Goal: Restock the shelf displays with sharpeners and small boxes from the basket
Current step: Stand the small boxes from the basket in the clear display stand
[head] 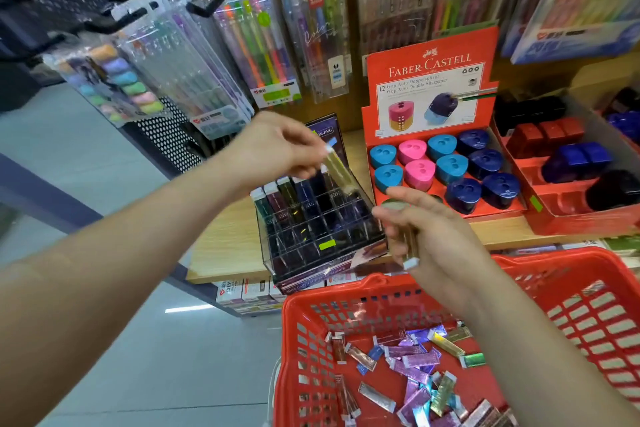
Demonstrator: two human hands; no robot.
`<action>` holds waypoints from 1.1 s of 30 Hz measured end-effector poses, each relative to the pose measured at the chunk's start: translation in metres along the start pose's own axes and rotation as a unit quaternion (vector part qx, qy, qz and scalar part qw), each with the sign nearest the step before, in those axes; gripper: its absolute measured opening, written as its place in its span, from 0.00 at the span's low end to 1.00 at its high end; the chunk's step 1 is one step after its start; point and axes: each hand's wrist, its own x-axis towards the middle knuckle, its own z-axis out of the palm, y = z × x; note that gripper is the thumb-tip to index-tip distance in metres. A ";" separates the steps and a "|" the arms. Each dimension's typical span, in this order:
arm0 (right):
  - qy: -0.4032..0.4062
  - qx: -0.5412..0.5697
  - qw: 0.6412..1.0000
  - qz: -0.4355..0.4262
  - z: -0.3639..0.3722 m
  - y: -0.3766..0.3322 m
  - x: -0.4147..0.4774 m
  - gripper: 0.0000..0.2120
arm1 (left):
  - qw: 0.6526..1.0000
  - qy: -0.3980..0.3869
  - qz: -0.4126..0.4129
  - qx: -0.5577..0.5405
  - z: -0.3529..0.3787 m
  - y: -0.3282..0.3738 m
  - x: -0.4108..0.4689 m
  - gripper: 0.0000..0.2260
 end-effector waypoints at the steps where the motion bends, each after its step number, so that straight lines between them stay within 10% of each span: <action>1: -0.007 0.042 0.999 0.014 -0.002 -0.002 0.000 0.22 | 0.998 0.042 0.007 0.040 -0.011 -0.001 0.001 0.03; 10: 0.000 0.121 0.993 0.018 -0.003 -0.009 -0.006 0.21 | 0.934 0.147 0.059 0.320 -0.023 -0.043 -0.001 0.06; 23: 0.023 -0.029 0.999 0.011 0.001 -0.001 -0.008 0.07 | 0.919 0.162 0.084 0.349 -0.009 -0.063 0.004 0.06; 33: 0.039 -0.042 0.998 -0.019 0.004 -0.001 -0.009 0.09 | 0.813 0.117 0.101 0.561 0.002 -0.071 0.010 0.10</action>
